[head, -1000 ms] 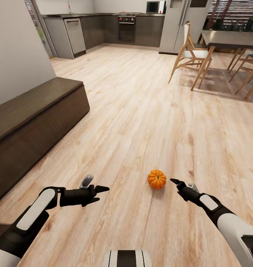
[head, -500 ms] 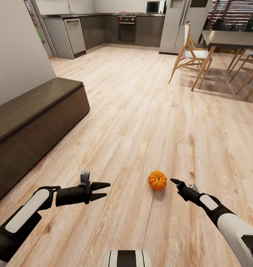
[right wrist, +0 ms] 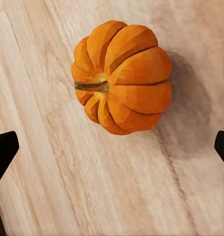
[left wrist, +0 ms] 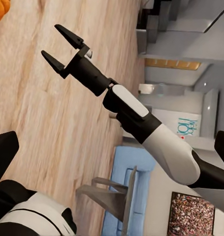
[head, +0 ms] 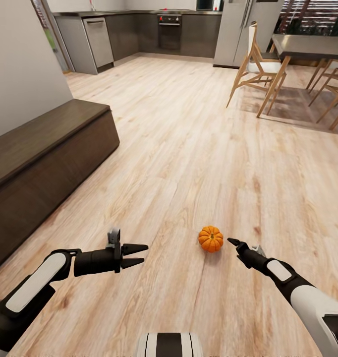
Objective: Place each of the two pumpkins and all three candles from the living room inside a cabinet in the living room (use any cabinet), then make sure every cabinet is closed, and position the cauldron so it is next to a table in the living room.
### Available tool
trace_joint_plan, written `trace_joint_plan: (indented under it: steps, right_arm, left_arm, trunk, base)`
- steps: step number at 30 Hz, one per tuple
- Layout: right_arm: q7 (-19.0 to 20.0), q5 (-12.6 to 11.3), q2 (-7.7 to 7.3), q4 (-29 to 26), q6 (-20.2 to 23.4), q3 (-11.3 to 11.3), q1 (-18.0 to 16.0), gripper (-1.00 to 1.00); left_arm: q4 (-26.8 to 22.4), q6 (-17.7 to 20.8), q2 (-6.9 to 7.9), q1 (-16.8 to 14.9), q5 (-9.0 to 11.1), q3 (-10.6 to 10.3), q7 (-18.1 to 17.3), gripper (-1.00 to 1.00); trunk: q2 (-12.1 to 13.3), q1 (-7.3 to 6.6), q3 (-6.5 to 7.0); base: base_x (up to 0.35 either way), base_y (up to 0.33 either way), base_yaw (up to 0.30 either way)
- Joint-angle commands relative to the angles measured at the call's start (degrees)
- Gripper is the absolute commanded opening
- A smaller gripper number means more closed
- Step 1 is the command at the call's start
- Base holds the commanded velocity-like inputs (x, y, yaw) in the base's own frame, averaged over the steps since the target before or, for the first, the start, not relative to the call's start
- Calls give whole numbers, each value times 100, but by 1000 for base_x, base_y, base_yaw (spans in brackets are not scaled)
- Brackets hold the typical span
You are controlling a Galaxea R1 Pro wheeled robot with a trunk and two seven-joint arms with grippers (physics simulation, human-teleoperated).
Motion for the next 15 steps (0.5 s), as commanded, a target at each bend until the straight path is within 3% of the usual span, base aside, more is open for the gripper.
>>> trace_joint_plan:
  steps: [1,3,7,9,15]
  right_arm:
    - [23,-30,-2,-3,26,2,-2,100]
    - [115,-27,-1,-22,24,2,-1,100]
    - [681,-16,-4,-13,24,9,5,100]
    - [741,-15,-56,-19,25,20,0,100]
    - [916,-32,-2,-91,32,7,-2,100]
  left_arm:
    - [2,1,3,-5,-45,-12,-59,100]
    - [-2,1,1,-5,-46,-23,-59,100]
    - [-6,1,-2,-5,-46,-57,-59,100]
    - [-30,-25,-17,-5,-107,-122,-12,100]
    - [-1,-27,-6,-5,-99,-290,-15,100]
  trunk:
    - [-3,1,-27]
    - [-6,6,-71]
    - [-11,17,-160]
    - [-11,17,-159]
    - [-11,17,-159]
  base:
    - [0,0,0]
    - [0,0,0]
    - [0,0,0]
    - [0,0,0]
    - [0,0,0]
